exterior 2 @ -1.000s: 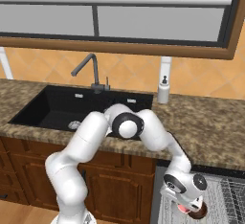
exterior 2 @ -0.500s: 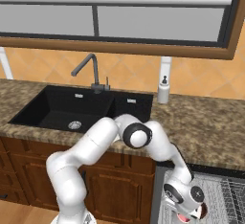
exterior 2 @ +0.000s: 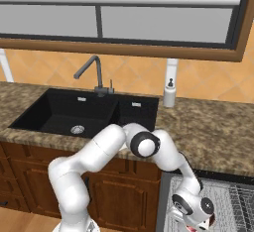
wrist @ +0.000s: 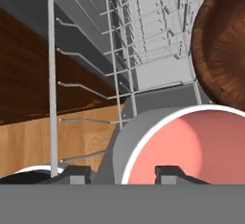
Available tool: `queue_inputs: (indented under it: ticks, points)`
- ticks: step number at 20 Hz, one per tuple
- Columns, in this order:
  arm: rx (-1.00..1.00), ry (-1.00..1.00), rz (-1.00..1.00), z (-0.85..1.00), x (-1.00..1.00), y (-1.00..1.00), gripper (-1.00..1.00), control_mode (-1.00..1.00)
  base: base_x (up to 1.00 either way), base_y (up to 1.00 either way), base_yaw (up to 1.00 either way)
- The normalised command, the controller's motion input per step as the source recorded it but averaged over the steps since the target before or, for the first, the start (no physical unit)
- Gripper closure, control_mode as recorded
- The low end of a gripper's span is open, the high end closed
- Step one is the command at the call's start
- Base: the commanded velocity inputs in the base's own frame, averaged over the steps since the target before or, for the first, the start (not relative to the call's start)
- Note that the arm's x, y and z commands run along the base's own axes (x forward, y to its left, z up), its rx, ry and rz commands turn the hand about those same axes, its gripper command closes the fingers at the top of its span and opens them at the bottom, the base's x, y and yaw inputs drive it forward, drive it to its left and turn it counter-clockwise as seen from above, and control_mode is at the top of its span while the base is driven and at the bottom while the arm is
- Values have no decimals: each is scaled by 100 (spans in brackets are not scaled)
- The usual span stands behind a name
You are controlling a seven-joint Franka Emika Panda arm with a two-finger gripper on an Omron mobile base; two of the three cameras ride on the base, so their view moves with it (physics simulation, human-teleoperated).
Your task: Pick up the cup and bowl from the counter, place them in the dishwasher, and close the dishwasher door.
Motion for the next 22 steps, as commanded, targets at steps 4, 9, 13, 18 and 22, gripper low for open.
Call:
queue_inputs:
  ticks: [4,9,13,18,22]
  points:
    - [-5,4,0,20,0,0,-100,-100,0,0,0]
    - [-4,0,0,51,0,0,-100,-100,0,0,0]
    - [-2,0,0,57,-9,0,-100,-100,0,0,0]
    - [0,0,0,33,-84,-20,-100,-100,0,0,0]
    - [-4,0,0,36,-97,-12,-100,-100,0,0,0]
